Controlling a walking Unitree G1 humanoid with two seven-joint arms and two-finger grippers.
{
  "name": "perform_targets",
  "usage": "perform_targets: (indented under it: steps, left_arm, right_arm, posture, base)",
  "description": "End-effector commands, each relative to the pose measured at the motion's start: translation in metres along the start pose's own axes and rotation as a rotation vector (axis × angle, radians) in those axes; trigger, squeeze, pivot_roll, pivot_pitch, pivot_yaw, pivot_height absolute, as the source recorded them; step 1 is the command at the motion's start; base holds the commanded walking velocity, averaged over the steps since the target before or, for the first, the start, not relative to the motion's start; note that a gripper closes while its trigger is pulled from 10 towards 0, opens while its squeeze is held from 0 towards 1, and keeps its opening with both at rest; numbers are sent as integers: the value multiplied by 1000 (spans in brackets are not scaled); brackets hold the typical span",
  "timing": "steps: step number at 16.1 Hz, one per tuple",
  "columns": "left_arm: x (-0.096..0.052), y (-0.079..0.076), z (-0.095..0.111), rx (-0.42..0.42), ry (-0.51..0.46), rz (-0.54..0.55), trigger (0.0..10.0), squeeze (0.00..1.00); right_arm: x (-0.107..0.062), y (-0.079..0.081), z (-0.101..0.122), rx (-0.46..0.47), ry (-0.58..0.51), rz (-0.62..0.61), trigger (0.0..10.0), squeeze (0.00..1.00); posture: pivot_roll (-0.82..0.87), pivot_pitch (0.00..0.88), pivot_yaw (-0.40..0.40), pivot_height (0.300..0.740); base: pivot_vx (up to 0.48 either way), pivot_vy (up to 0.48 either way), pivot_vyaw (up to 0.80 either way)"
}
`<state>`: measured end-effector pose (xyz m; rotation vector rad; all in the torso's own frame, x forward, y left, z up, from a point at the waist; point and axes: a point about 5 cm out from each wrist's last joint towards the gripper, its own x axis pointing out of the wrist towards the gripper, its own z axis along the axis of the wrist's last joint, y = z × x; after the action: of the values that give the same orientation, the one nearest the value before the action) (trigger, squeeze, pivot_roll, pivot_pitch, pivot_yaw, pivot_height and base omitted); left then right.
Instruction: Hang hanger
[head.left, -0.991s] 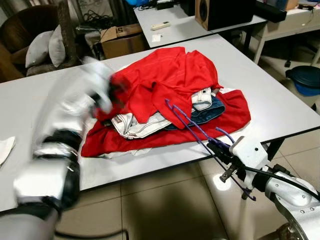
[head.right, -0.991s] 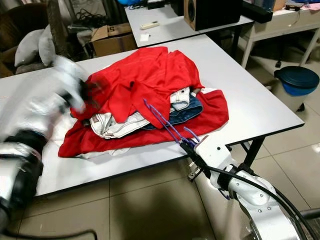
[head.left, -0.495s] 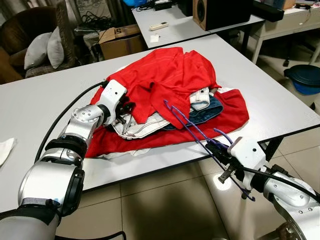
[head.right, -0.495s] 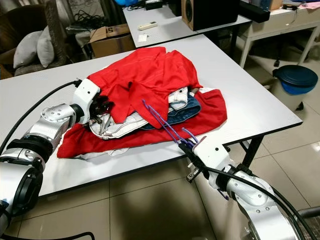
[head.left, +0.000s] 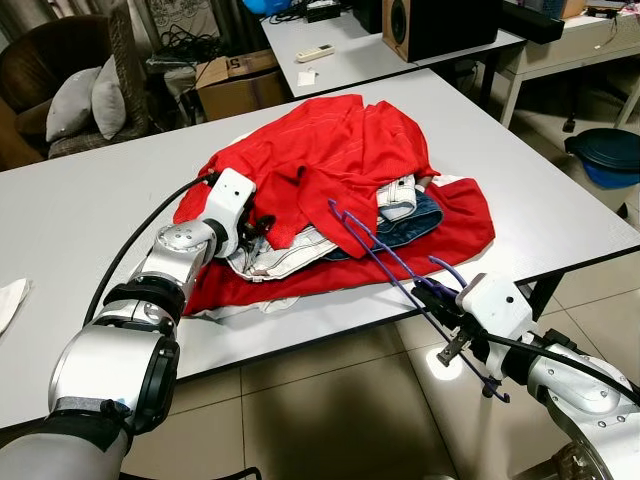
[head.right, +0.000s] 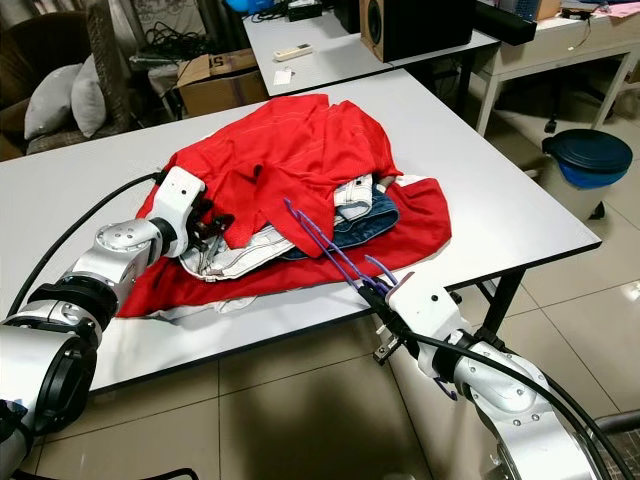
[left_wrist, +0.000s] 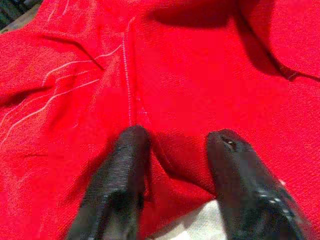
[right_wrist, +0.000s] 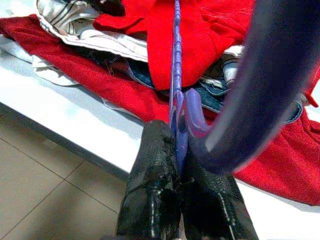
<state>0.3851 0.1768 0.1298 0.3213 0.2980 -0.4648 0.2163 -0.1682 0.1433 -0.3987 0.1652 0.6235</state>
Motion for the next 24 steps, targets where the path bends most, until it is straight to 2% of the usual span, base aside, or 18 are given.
perform_targets:
  steps: [1, 7, 17, 18, 19, 22, 24]
  left_arm:
    - [-3, 4, -7, 12, 36, 15, 0, 0]
    - [-3, 6, -5, 19, 29, 28, 0, 0]
    - [-4, 7, -1, -43, -30, 45, 0, 0]
    - [-6, 12, 6, -90, -88, 50, 0, 0]
    - [-11, 24, 18, -176, -198, 68, 0, 0]
    - [-26, 47, 29, -233, -313, 128, 0, 0]
    - [-30, 51, 29, -234, -333, 142, 0, 0]
  right_arm:
    - [0, 0, 3, -2, -7, 1, 10000, 0]
    - [1, 1, 2, -1, -6, 4, 10000, 0]
    - [1, 3, -3, -5, 21, 10, 10000, 0]
    - [0, 0, -11, -3, 69, -20, 10000, 0]
    - [-5, -3, -19, 5, 113, -62, 10000, 0]
    - [-10, -9, -16, 21, 70, -135, 10000, 0]
    - [-11, -12, -12, 27, 39, -151, 10000, 0]
  posture:
    - [-217, 0, 201, 740]
    - [-213, 0, 201, 740]
    - [-208, 0, 191, 740]
    - [-207, 0, 191, 740]
    - [-202, 0, 186, 740]
    - [-181, 0, 151, 740]
    - [-172, 0, 133, 740]
  base:
    - [0, 0, 0]
    - [0, 0, 0]
    - [0, 0, 0]
    - [0, 0, 0]
    - [0, 0, 0]
    - [0, 0, 0]
    - [0, 0, 0]
